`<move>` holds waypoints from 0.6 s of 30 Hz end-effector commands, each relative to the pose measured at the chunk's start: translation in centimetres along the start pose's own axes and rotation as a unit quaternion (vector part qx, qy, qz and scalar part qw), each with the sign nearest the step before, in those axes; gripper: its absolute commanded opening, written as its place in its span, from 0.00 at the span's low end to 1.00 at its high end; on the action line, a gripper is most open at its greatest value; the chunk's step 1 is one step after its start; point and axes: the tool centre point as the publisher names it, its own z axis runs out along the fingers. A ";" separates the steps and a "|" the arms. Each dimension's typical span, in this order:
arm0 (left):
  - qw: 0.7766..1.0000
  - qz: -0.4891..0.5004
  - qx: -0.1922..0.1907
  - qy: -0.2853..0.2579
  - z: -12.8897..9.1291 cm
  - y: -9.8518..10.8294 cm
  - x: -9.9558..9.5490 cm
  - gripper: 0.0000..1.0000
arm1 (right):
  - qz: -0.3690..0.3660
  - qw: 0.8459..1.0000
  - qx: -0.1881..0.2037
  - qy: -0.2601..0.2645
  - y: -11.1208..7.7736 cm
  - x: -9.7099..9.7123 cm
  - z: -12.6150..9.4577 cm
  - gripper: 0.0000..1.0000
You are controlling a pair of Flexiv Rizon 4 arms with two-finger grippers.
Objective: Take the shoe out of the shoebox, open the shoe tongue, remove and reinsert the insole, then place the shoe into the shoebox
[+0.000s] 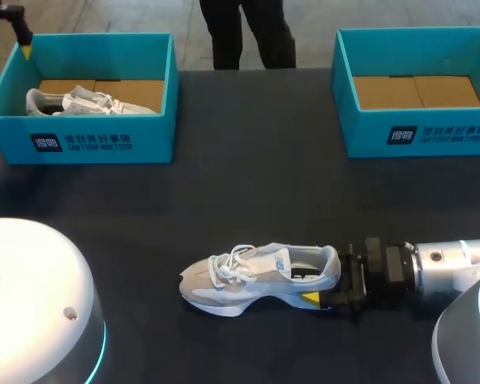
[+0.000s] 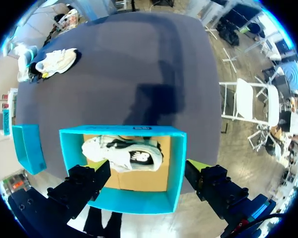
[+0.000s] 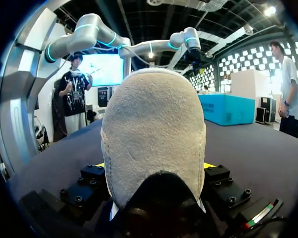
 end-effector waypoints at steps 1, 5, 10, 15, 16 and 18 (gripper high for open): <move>0.999 -0.025 -0.001 0.030 -1.3 -3.6 -2.7 1.00 | 0.000 1.000 0.001 -0.003 0.0 0.2 0.1 0.00; 0.991 -0.115 0.009 0.071 -1.3 -5.4 -5.8 1.00 | 0.000 1.000 0.001 -0.003 0.0 0.2 0.1 0.00; 0.969 -0.232 0.046 0.066 -0.8 -6.3 -8.1 1.00 | 0.000 1.000 0.001 -0.003 0.0 0.2 0.1 0.00; 0.921 -0.374 0.095 0.045 0.0 -8.4 -10.6 1.00 | 0.000 1.000 0.001 -0.003 0.0 0.2 0.1 0.00; 0.913 -0.390 0.111 0.037 0.1 -8.9 -11.0 1.00 | 0.000 1.000 0.001 -0.003 0.0 0.2 0.1 0.00; 0.909 -0.397 0.120 0.036 0.2 -9.9 -12.1 1.00 | 0.000 1.000 0.001 -0.003 0.0 0.2 0.1 0.00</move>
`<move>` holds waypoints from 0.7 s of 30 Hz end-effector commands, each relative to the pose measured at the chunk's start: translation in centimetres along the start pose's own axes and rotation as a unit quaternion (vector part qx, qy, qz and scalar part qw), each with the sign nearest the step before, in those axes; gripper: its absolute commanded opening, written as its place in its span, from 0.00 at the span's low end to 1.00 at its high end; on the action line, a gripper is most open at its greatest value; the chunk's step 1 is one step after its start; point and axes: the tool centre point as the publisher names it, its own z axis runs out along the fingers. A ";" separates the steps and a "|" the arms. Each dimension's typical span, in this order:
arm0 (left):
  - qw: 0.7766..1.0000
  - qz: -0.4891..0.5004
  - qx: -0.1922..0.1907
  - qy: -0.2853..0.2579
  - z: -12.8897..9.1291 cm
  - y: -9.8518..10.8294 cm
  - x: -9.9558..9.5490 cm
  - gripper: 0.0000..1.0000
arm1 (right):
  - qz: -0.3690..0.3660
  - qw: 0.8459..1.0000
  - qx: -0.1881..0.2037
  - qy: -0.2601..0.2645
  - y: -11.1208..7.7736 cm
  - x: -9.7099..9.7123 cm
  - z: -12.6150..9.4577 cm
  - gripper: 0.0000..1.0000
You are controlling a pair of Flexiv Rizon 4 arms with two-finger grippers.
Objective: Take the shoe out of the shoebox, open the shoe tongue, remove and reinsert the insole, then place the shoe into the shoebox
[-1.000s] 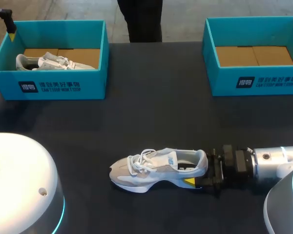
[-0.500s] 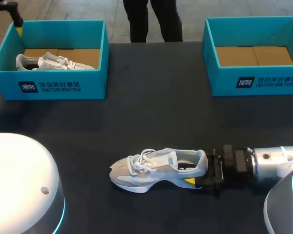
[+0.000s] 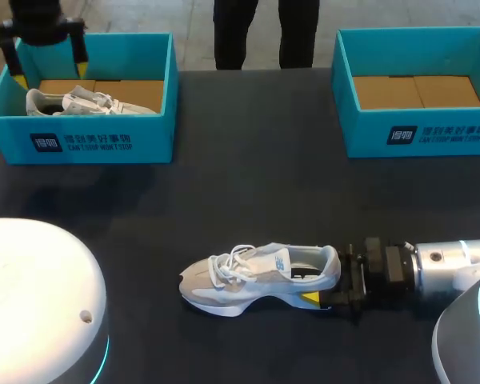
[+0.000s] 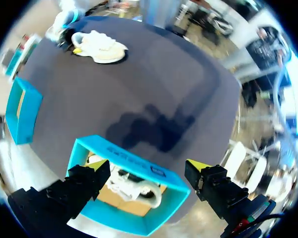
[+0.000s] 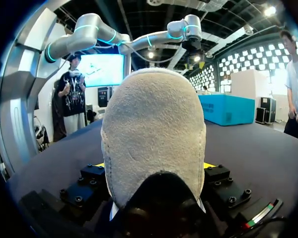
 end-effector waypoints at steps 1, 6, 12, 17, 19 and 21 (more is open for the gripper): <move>0.984 -0.158 0.080 -0.004 0.2 -2.0 -1.2 1.00 | 0.000 1.000 0.002 -0.003 0.0 0.2 0.1 0.00; 0.982 -0.173 0.070 -0.010 0.3 -5.9 -2.5 1.00 | 0.000 1.000 0.002 -0.003 0.0 0.2 0.1 0.00; 0.982 -0.172 0.073 -0.006 0.3 -7.0 -3.0 1.00 | 0.000 1.000 0.002 -0.003 0.0 0.2 0.1 0.00; 0.982 -0.172 0.073 -0.006 0.3 -7.0 -3.0 1.00 | 0.000 1.000 0.002 -0.003 0.0 0.2 0.1 0.00; 0.982 -0.172 0.073 -0.006 0.3 -7.0 -3.0 1.00 | 0.000 1.000 0.002 -0.003 0.0 0.2 0.1 0.00; 0.982 -0.172 0.073 -0.006 0.3 -7.0 -3.0 1.00 | 0.000 1.000 0.002 -0.003 0.0 0.2 0.1 0.00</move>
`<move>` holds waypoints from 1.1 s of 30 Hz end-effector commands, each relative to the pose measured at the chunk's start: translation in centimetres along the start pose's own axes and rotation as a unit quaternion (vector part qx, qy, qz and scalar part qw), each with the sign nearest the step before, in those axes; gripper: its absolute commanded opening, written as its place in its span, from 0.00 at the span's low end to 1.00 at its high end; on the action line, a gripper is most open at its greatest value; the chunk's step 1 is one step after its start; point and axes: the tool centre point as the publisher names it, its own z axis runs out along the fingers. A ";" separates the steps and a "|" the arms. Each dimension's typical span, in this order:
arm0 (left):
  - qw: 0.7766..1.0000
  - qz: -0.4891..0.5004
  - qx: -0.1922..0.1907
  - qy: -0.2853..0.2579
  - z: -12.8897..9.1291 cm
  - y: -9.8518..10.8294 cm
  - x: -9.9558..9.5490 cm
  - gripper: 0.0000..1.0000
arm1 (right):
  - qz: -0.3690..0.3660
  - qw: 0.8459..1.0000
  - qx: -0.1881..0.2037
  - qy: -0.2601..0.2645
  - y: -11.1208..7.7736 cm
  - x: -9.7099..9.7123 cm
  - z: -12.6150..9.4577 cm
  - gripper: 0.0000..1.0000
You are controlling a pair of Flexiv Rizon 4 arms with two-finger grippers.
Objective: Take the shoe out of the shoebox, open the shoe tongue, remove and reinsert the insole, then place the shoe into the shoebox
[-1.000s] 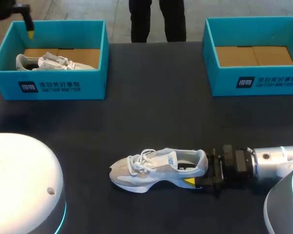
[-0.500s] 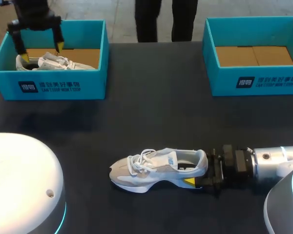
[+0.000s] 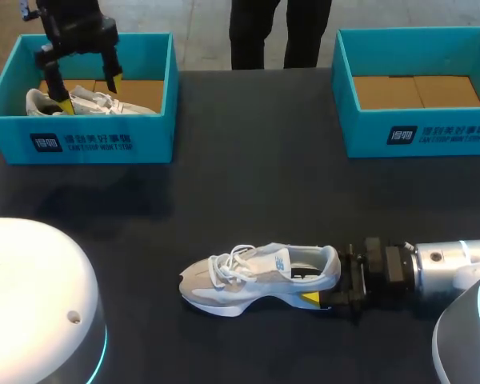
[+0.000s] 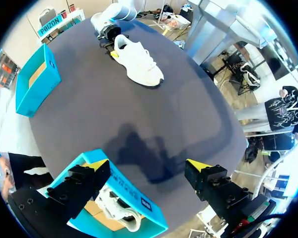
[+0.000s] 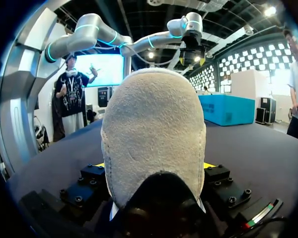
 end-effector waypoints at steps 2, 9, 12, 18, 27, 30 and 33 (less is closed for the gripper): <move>1.000 0.000 -0.001 0.000 0.0 0.0 0.0 1.00 | 0.000 1.000 0.002 -0.002 0.0 0.2 0.2 0.00; 0.990 -0.127 0.027 -0.056 0.2 -5.9 3.4 1.00 | 0.000 1.000 0.002 -0.002 0.0 0.2 0.2 0.00; 0.968 -0.245 0.019 -0.058 0.7 -8.6 4.6 1.00 | 0.000 1.000 0.002 -0.002 0.0 0.2 0.2 0.00; 0.903 -0.427 0.034 -0.035 3.1 -12.6 5.4 1.00 | 0.000 1.000 0.002 -0.002 0.0 0.2 0.2 0.00; 0.879 -0.466 0.101 -0.020 4.7 -17.2 6.5 1.00 | 0.000 1.000 0.002 -0.002 0.0 0.2 0.2 0.00; 0.879 -0.466 0.101 -0.020 4.7 -17.2 6.5 1.00 | 0.000 1.000 0.002 -0.002 0.0 0.2 0.2 0.00; 0.879 -0.466 0.101 -0.020 4.7 -17.2 6.5 1.00 | 0.000 1.000 0.002 -0.002 0.0 0.2 0.2 0.00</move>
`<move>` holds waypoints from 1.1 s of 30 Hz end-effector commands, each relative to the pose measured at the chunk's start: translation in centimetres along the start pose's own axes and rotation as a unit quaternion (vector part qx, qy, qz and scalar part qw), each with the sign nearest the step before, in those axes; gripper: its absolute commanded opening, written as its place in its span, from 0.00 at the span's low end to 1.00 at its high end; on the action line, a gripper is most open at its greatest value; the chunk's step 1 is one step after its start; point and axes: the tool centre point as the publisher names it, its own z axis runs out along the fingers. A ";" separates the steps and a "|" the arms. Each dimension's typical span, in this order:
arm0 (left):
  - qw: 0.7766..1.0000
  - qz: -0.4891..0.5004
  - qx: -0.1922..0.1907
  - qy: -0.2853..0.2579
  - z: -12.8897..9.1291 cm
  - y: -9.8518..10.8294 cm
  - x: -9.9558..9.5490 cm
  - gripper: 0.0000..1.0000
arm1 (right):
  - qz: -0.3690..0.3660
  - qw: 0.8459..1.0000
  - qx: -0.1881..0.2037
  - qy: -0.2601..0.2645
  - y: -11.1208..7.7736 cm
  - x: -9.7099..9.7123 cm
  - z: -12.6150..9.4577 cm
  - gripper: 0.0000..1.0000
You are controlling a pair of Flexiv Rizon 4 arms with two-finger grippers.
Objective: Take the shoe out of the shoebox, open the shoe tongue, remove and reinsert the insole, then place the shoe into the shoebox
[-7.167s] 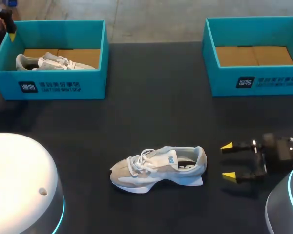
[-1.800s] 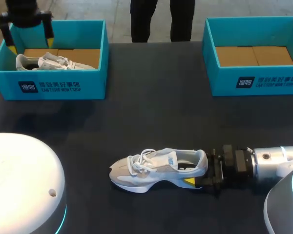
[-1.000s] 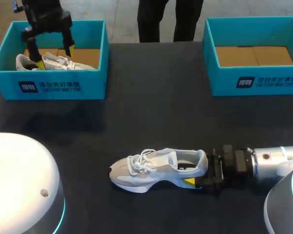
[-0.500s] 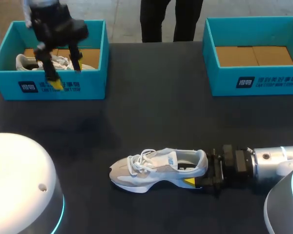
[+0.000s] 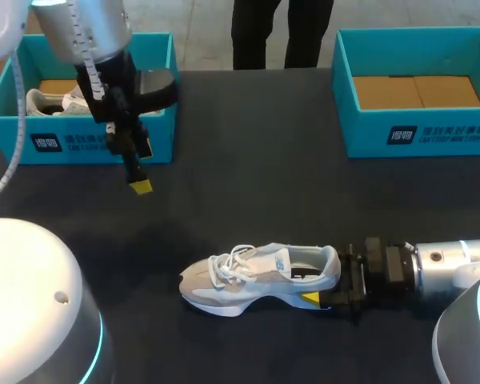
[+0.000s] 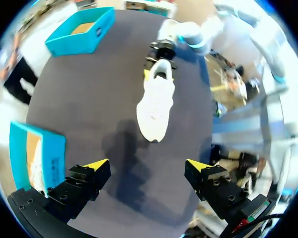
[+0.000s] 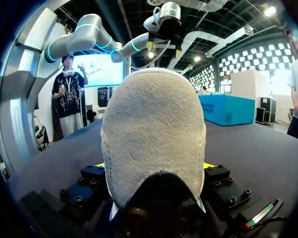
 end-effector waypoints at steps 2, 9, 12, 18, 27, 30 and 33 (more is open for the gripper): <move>0.998 -0.056 0.027 0.012 0.3 0.8 0.1 1.00 | 0.000 1.000 0.001 -0.002 0.0 0.2 0.1 0.00; 0.988 -0.146 0.050 0.003 1.1 -1.0 1.3 1.00 | 0.000 1.000 0.001 -0.002 0.0 0.2 0.1 0.00; 0.975 -0.217 0.032 -0.021 2.2 -2.4 3.0 1.00 | 0.000 1.000 0.001 -0.002 0.0 0.2 0.1 0.00; 0.949 -0.310 0.015 -0.049 3.8 -3.8 5.3 1.00 | 0.000 1.000 0.001 -0.002 0.0 0.2 0.1 0.00; 0.905 -0.423 -0.018 -0.050 7.9 -5.6 7.8 1.00 | 0.000 1.000 0.001 -0.002 0.0 0.2 0.1 0.00; 0.890 -0.455 -0.018 -0.029 9.3 -6.8 8.1 1.00 | 0.000 1.000 0.001 -0.002 0.0 0.2 0.1 0.00; 0.873 -0.488 -0.017 -0.007 10.8 -8.0 8.5 1.00 | 0.000 1.000 0.001 -0.002 0.0 0.2 0.1 0.00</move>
